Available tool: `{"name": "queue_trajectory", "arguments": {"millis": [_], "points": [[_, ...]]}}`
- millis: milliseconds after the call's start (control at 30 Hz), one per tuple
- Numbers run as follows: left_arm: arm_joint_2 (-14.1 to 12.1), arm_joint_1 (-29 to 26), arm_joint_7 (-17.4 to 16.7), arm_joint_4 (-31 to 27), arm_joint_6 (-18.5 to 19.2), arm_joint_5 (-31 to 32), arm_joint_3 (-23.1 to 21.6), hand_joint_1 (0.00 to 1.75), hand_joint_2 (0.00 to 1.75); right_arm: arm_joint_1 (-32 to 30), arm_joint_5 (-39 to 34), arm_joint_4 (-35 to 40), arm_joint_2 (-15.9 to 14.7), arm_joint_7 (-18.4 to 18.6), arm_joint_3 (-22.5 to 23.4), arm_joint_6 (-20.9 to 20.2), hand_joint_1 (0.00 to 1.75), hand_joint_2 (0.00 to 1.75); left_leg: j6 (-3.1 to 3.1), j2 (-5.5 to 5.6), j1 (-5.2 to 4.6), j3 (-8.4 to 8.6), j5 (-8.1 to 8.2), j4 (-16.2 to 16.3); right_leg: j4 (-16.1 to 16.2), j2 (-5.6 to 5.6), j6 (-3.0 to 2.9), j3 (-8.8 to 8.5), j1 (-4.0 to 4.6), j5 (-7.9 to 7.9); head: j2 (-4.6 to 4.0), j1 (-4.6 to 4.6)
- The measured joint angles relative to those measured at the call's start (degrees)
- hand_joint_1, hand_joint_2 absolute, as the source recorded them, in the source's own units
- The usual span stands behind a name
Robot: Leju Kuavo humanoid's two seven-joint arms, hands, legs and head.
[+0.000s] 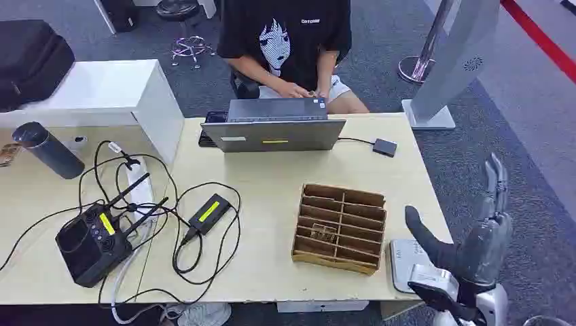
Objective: Pass the card to the sensor for recognition and then transmit it.
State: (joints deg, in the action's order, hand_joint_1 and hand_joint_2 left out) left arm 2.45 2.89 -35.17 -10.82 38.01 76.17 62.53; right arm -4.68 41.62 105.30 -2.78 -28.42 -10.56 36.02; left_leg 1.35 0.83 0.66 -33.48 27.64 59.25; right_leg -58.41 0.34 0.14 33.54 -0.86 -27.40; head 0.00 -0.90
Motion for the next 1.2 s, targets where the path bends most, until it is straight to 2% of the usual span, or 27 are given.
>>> {"name": "queue_trajectory", "arguments": {"millis": [233,300,467,600,667,733,867,1033,1067,1100,1133,1200], "points": [[0.1,-0.1,0.1,0.0,0.2,-0.1,0.0,0.00,1.75,2.7,0.2,-2.2,-0.9,0.7,-2.8,-0.2,0.00,1.75,-0.02,0.01,0.01,-0.02,-0.01,0.0,0.0,-0.01,0.00,0.02,0.00,-0.02,0.00,-0.02],[0.1,-0.1,0.4,0.0,0.7,0.2,0.0,0.00,1.75,3.9,1.2,-3.1,-1.2,2.7,-3.5,-1.2,0.00,1.75,-0.01,-0.02,0.02,-0.15,0.01,0.0,0.0,0.03,0.00,0.02,0.01,-0.03,0.00,-0.02],[-0.3,0.4,0.6,0.0,1.9,2.1,-0.2,0.00,1.75,18.5,7.2,-14.8,-1.6,14.3,-7.4,-7.8,0.00,1.75,0.04,-0.37,0.01,-0.09,-0.15,0.0,0.0,0.36,-0.04,0.13,0.01,0.21,0.00,-0.04],[-0.6,0.3,0.6,0.0,2.4,3.7,-0.9,0.00,1.75,26.0,9.2,-22.5,-1.5,19.5,-10.1,-12.0,0.00,1.75,0.08,0.00,0.04,-0.22,-0.32,0.0,-0.1,0.06,-0.02,0.11,0.01,0.26,0.00,-0.04],[-1.1,0.4,0.7,0.0,2.9,4.7,-1.9,0.00,1.75,35.6,10.8,-31.9,-0.2,22.6,-12.4,-14.0,0.00,1.75,0.22,-0.23,-0.04,-0.38,-0.46,0.0,-0.2,0.24,-0.28,0.58,-0.04,0.52,0.00,-0.13],[-1.6,0.9,1.2,0.0,3.1,5.7,-2.8,0.00,1.75,43.5,13.3,-40.3,0.3,26.3,-14.3,-14.9,0.00,1.75,0.14,-0.26,0.03,-0.52,-0.61,0.0,-0.2,0.30,-0.14,0.70,-0.02,0.63,0.00,-0.02],[-2.3,0.8,2.4,0.0,3.8,6.6,-4.4,0.00,1.75,53.5,16.2,-54.2,2.2,30.2,-17.3,-16.2,0.00,1.75,0.19,-0.04,0.05,-0.60,-0.70,0.0,-0.2,0.14,-0.15,0.74,-0.02,0.64,0.00,-0.02],[-2.3,0.8,3.4,0.0,3.9,6.8,-5.3,0.00,1.75,58.8,16.3,-62.6,3.7,31.0,-18.2,-15.6,0.00,1.75,0.19,0.01,0.06,-0.66,-0.69,0.0,-0.2,0.07,-0.16,0.75,0.00,0.62,0.00,0.00],[-2.3,0.8,3.5,0.0,3.9,6.9,-5.6,0.00,1.75,59.3,16.4,-63.8,4.1,31.0,-18.3,-15.0,0.99,1.75,0.19,-0.01,0.05,-0.66,-0.69,0.0,-0.2,0.09,-0.16,0.76,0.00,0.62,0.00,-0.02],[-2.3,0.8,3.6,0.0,3.9,7.0,-5.8,0.00,1.75,59.5,16.5,-64.7,4.3,31.0,-18.4,-14.5,1.50,1.75,0.19,0.00,0.04,-0.66,-0.69,0.0,-0.2,0.09,-0.16,0.76,0.00,0.62,0.00,-0.02],[-2.3,0.8,3.7,0.0,3.9,7.1,-5.9,0.00,1.75,59.7,16.5,-65.3,4.5,30.8,-18.5,-13.9,1.57,1.75,0.19,0.00,0.04,-0.66,-0.68,0.0,-0.2,0.08,-0.16,0.76,0.00,0.62,0.00,0.00],[-2.4,0.7,4.2,0.0,3.9,7.2,-6.2,0.00,1.75,59.8,16.6,-66.2,4.9,30.4,-18.6,-12.9,1.55,1.75,0.18,0.00,0.04,-0.66,-0.68,0.0,-0.2,0.07,-0.15,0.76,0.00,0.62,0.00,0.00]]}}
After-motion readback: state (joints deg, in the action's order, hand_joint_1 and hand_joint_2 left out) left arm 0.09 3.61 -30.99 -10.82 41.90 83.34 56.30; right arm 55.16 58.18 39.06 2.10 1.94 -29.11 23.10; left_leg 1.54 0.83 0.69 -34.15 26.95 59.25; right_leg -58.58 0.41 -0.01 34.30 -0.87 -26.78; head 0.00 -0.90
